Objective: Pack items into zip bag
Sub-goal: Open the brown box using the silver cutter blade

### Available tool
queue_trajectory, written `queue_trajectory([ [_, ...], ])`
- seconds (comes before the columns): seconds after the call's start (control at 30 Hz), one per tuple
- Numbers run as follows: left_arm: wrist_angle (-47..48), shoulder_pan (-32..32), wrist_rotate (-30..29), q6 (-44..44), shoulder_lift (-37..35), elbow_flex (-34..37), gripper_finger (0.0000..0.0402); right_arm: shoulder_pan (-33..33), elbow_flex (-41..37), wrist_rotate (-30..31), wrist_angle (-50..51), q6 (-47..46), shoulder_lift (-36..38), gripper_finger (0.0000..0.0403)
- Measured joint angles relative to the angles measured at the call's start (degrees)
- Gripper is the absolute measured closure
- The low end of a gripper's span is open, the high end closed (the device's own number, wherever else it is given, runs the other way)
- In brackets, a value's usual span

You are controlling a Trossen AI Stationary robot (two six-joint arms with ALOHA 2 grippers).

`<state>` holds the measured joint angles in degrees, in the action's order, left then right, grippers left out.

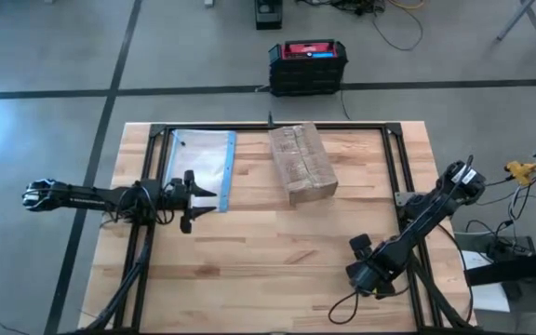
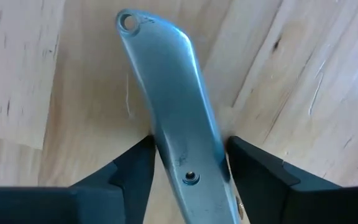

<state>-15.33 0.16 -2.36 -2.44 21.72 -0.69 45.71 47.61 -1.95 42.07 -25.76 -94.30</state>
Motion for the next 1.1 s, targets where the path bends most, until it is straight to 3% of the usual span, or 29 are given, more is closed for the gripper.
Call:
queue_trajectory([
  [0.23,0.0,0.0,0.0,0.0,0.0,0.0,0.0221,0.2,0.4,-0.5,-0.7,-3.6,0.3,0.029],
  [0.93,0.0,0.0,0.0,0.0,0.0,0.0,0.0221,0.1,3.5,4.6,-2.6,-42.2,0.3,0.0291],
  [1.1,0.0,0.0,0.0,0.0,0.0,0.0,0.0221,0.2,3.5,6.3,-4.4,-46.6,0.3,0.0291],
])
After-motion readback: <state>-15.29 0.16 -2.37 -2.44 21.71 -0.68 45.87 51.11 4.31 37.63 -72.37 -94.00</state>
